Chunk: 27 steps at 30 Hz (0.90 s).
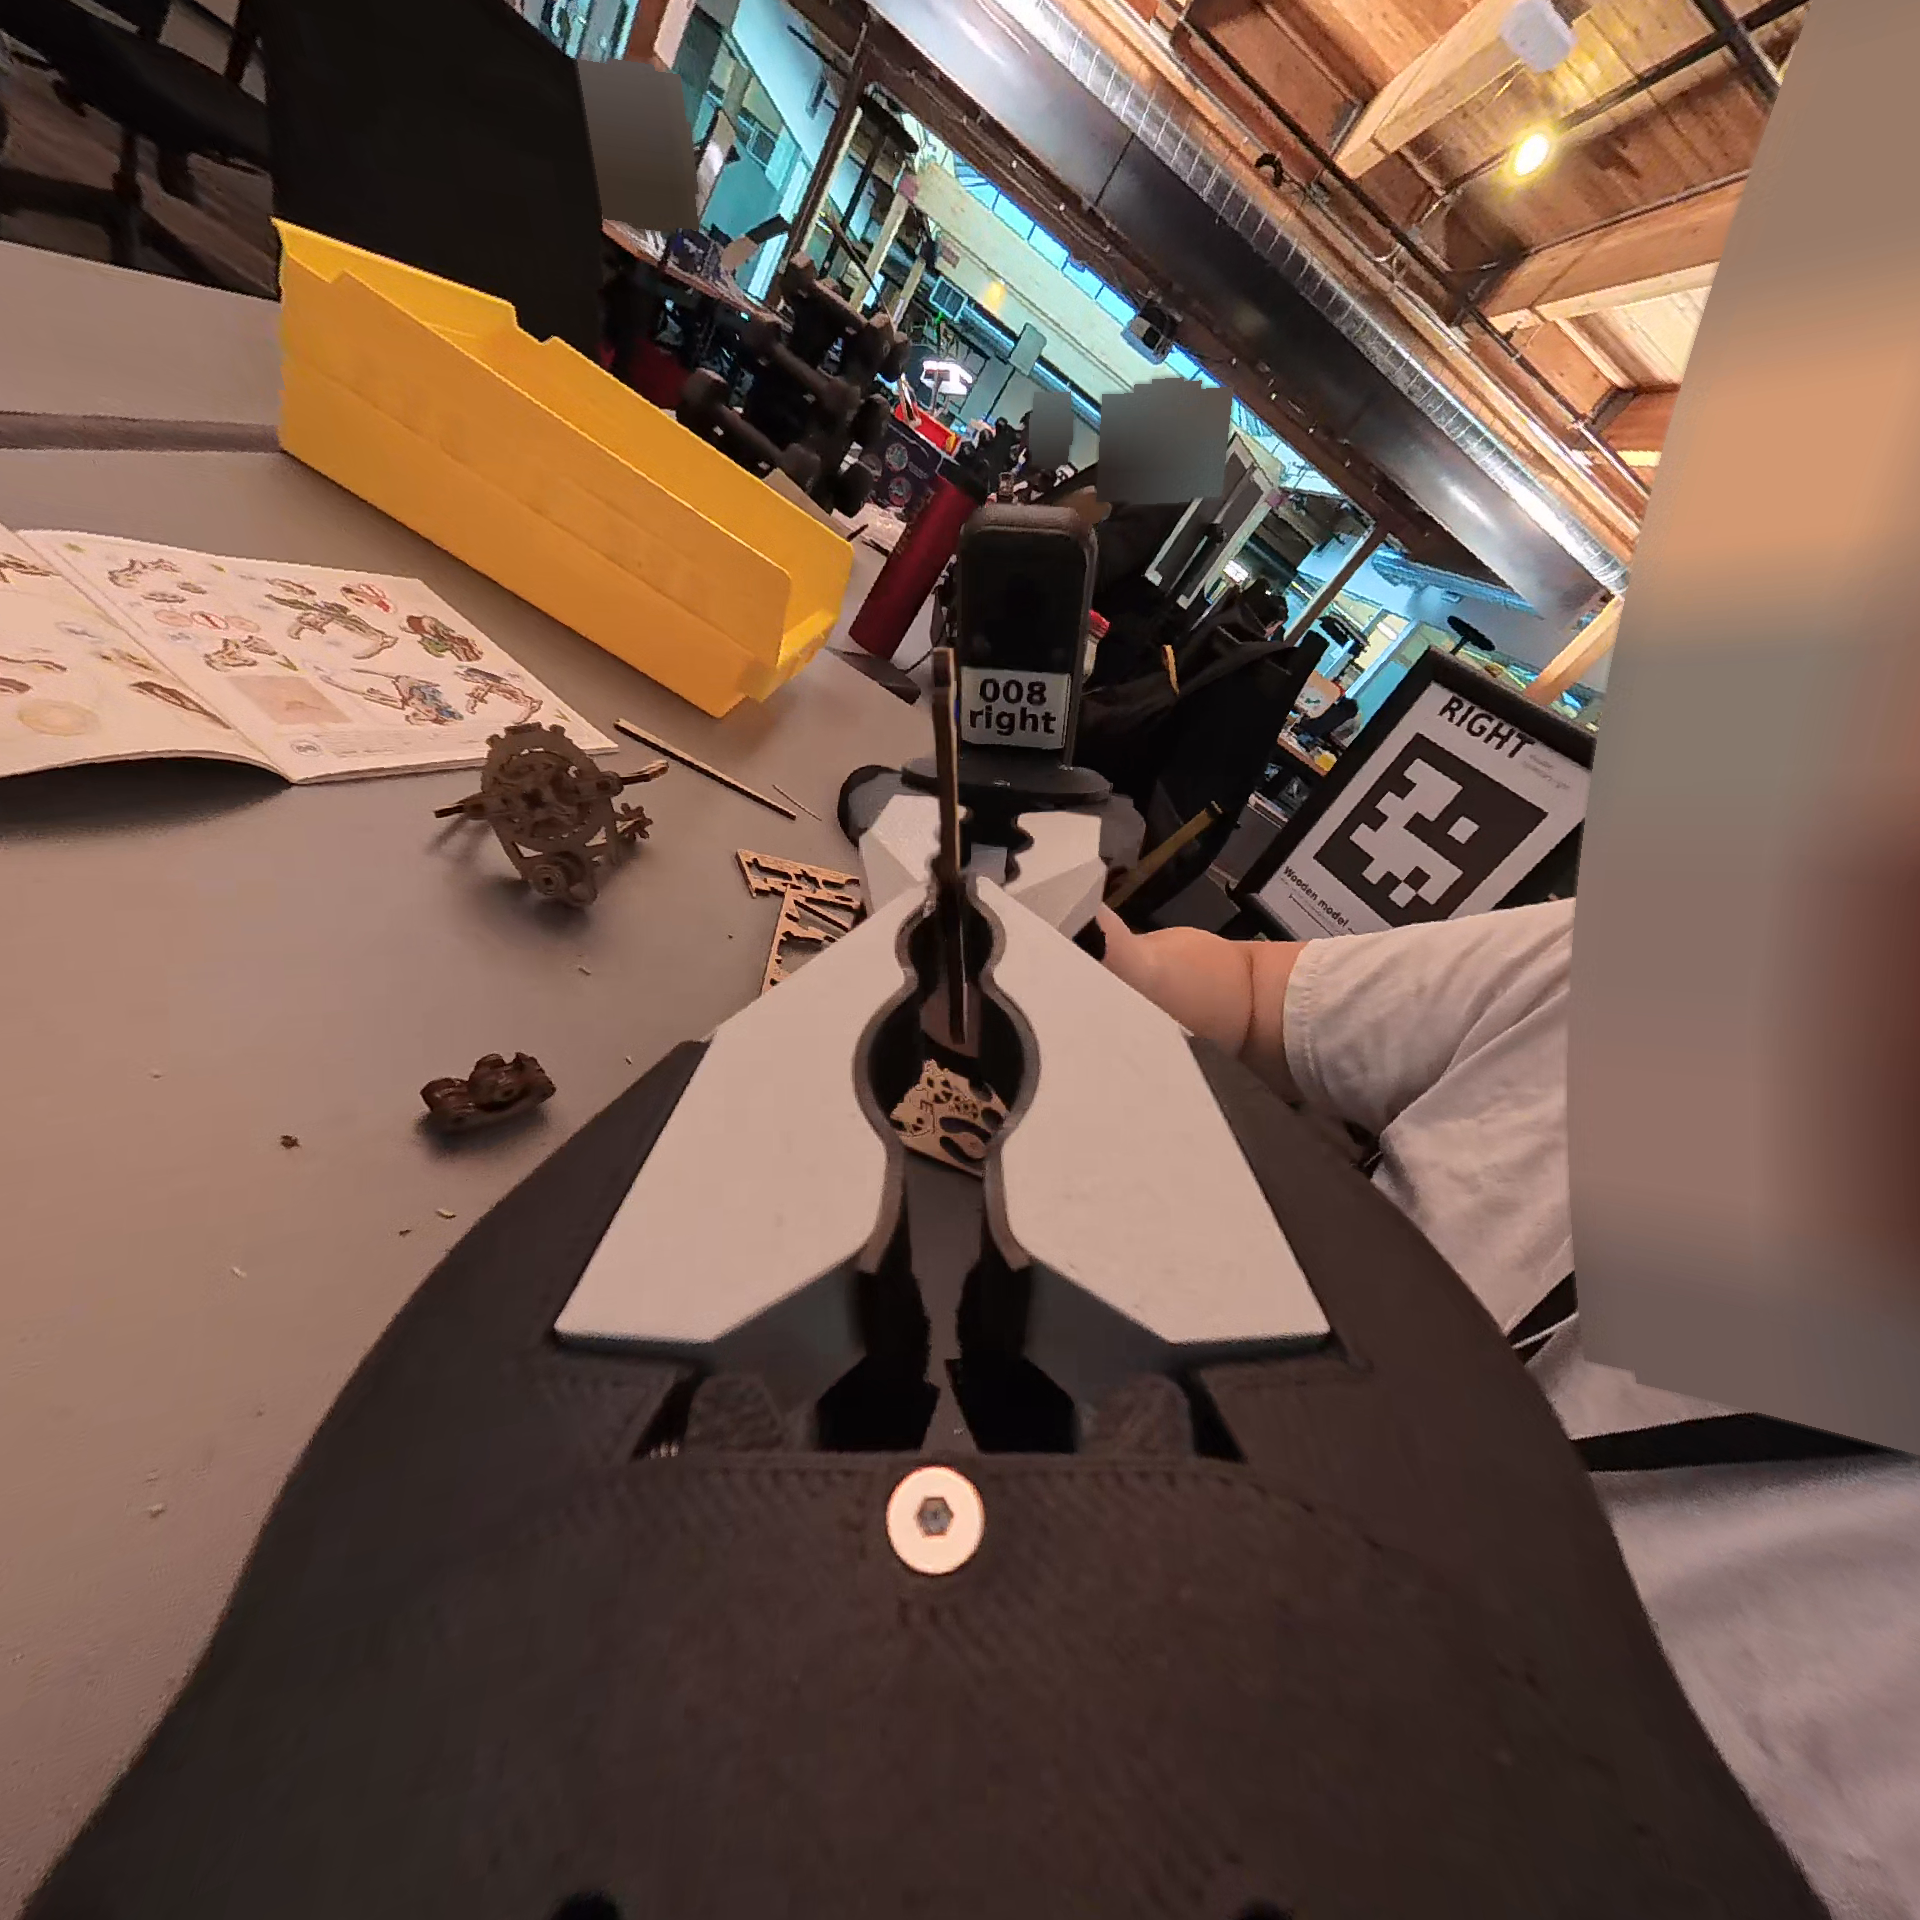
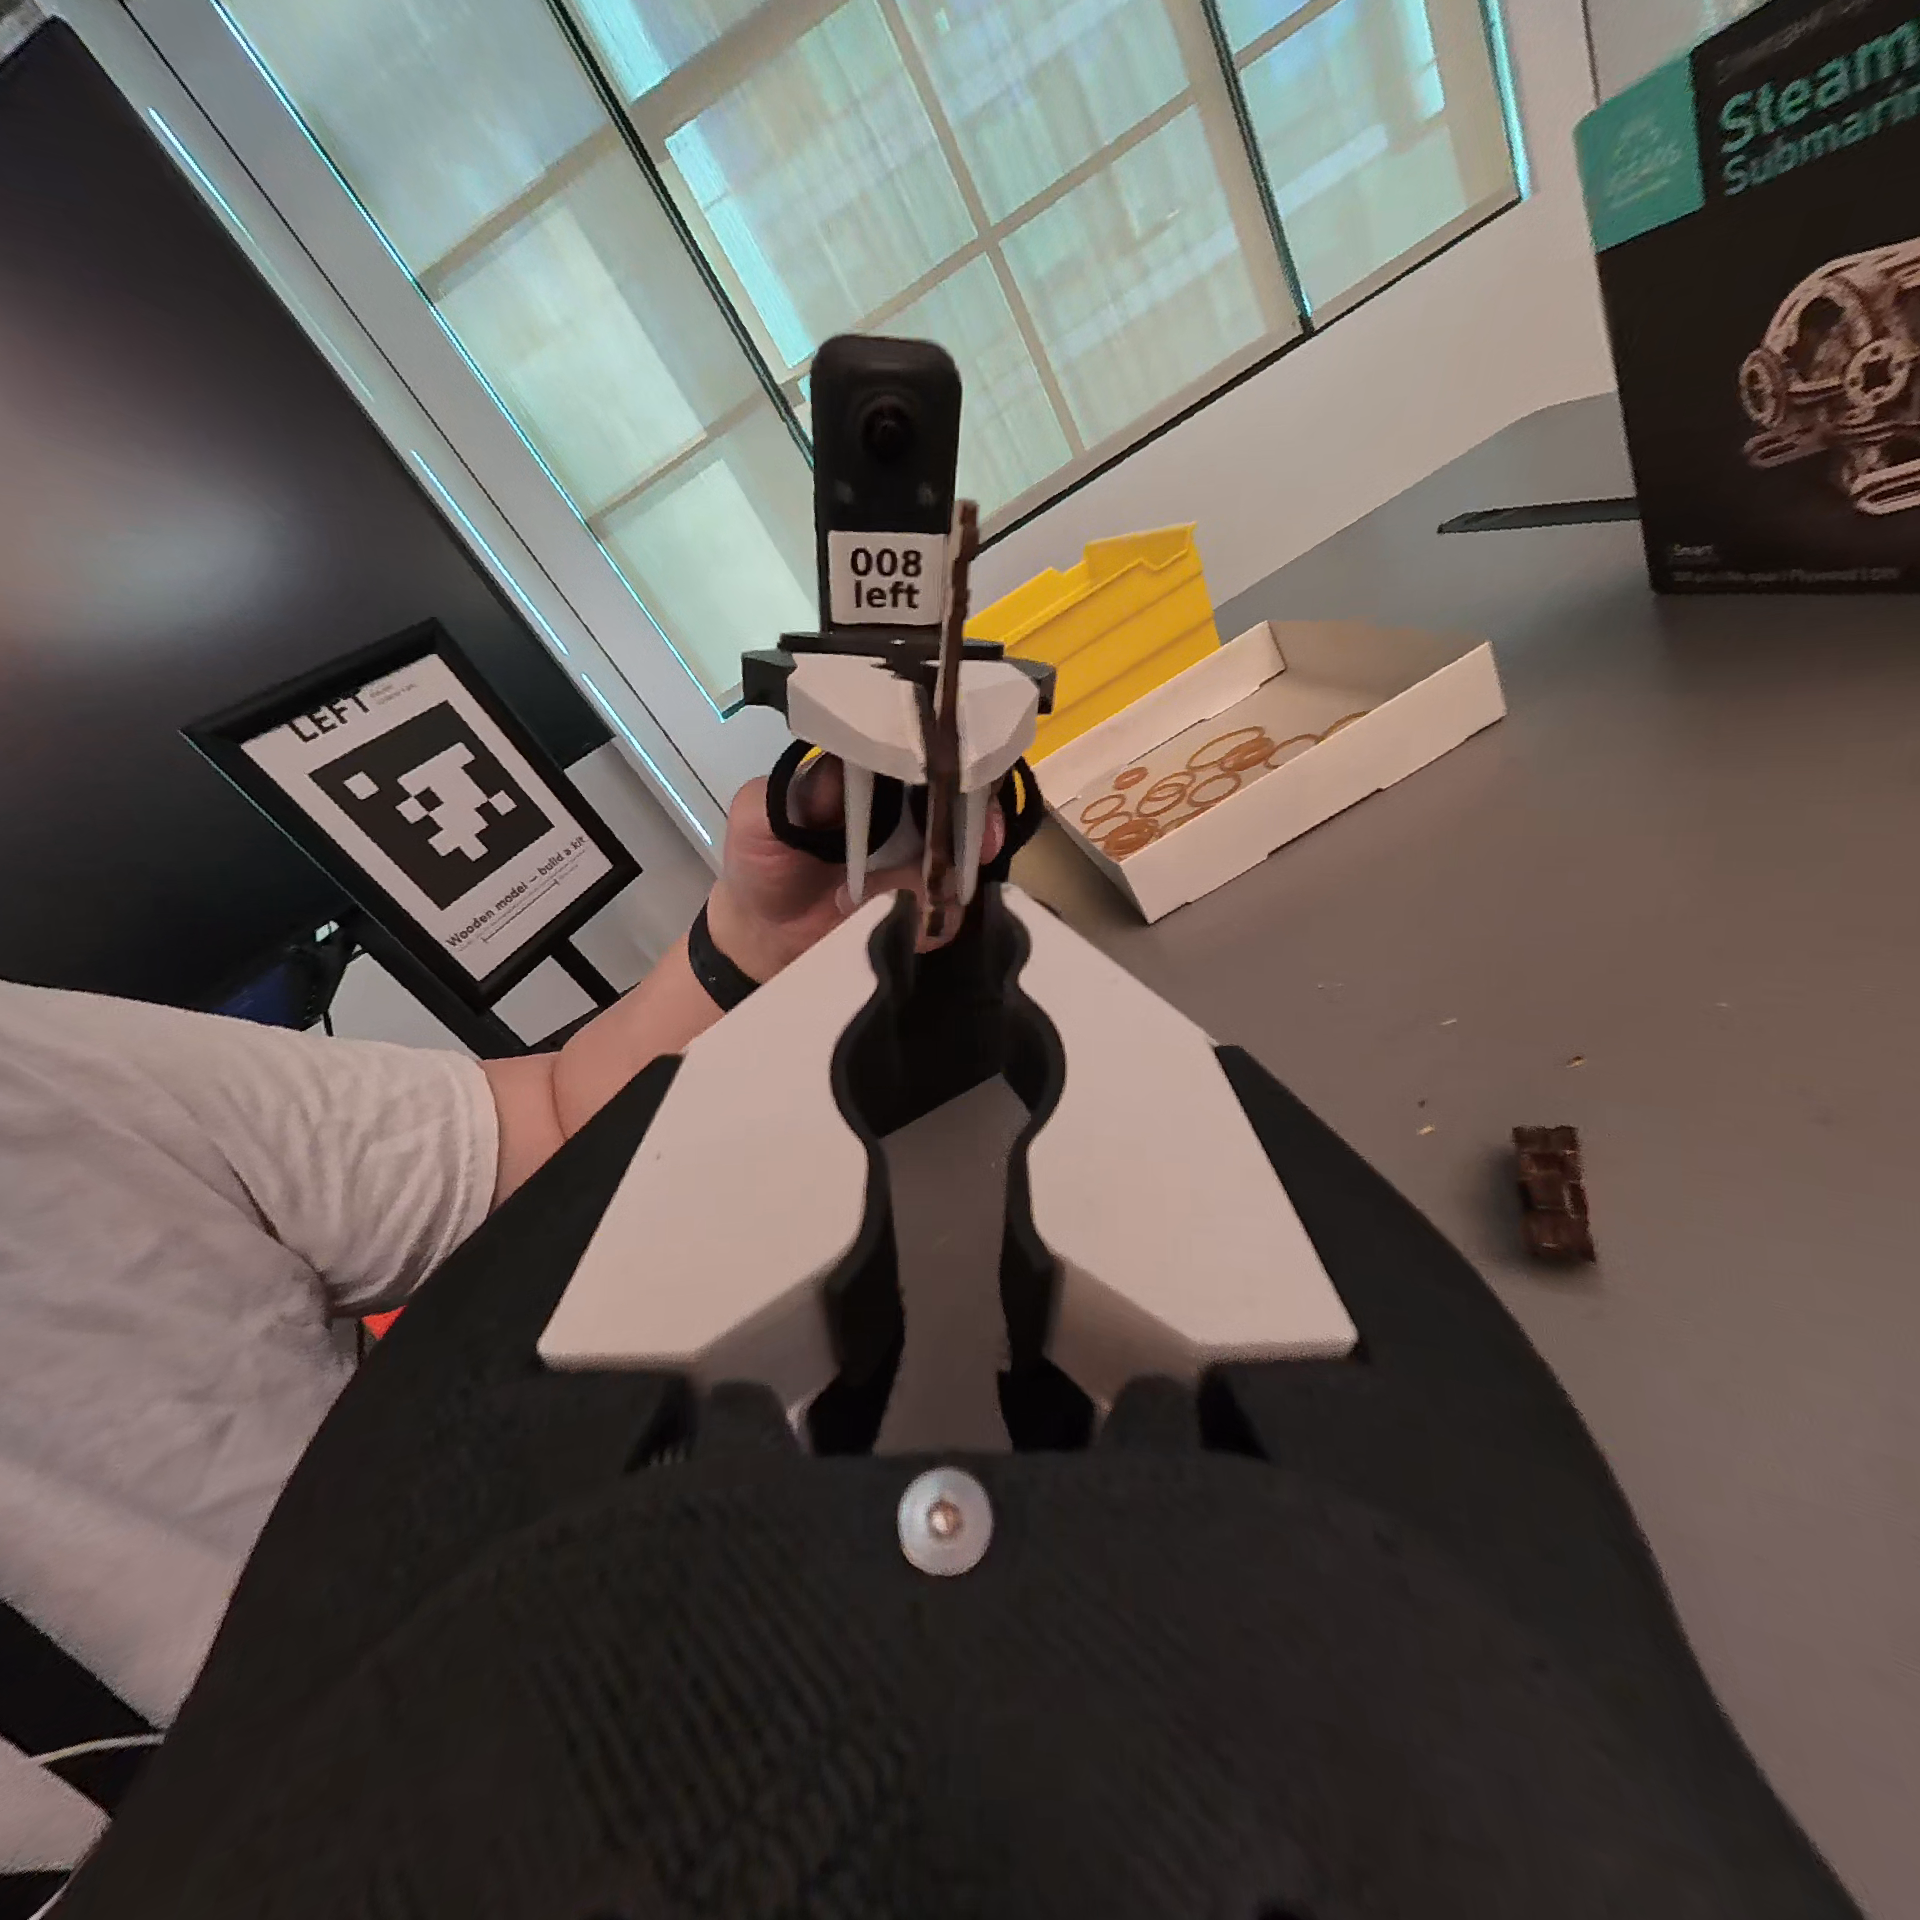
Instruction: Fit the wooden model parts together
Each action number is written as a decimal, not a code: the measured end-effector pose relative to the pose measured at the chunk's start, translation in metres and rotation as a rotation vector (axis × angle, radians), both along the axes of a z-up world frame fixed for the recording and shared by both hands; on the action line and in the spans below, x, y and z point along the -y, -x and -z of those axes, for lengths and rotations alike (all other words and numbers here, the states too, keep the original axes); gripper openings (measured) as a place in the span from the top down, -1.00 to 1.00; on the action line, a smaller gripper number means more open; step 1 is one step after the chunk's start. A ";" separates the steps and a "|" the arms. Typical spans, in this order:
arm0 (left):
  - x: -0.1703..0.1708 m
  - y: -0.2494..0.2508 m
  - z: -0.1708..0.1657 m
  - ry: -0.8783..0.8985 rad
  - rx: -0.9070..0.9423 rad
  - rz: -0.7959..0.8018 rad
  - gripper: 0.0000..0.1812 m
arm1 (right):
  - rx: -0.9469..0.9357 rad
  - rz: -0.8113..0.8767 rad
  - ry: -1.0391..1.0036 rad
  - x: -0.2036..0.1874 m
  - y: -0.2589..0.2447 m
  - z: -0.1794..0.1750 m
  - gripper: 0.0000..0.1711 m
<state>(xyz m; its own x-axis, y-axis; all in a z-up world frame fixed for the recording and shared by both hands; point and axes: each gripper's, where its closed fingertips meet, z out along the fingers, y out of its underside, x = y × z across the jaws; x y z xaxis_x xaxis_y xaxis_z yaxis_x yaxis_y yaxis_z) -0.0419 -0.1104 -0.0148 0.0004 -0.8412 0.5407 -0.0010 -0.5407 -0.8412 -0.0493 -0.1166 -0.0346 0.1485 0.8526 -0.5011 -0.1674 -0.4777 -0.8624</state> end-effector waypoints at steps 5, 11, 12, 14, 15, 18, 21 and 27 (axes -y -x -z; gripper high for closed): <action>-0.002 0.000 0.002 0.007 -0.003 -0.011 1.00 | -0.015 -0.011 0.034 -0.005 -0.002 0.002 0.82; -0.004 -0.003 0.007 0.029 -0.013 -0.014 1.00 | -0.011 -0.062 0.081 0.002 0.007 0.012 0.87; -0.003 -0.004 0.008 0.035 -0.011 -0.008 1.00 | -0.014 -0.068 0.085 0.003 0.006 0.012 0.99; -0.002 -0.004 0.008 0.049 -0.003 0.001 0.99 | -0.025 -0.089 0.110 0.005 0.006 0.011 0.99; -0.002 -0.004 0.007 0.059 0.004 0.007 0.99 | -0.036 -0.102 0.129 0.006 0.006 0.011 0.99; -0.002 -0.004 0.005 0.085 0.024 0.015 1.00 | -0.078 -0.112 0.173 0.006 0.006 0.009 0.99; -0.004 -0.003 0.007 0.115 0.028 0.019 0.96 | -0.091 -0.130 0.209 0.007 0.008 0.011 0.99; -0.011 0.008 0.002 0.106 0.008 -0.021 0.74 | 0.033 -0.111 0.185 0.002 0.007 0.027 1.00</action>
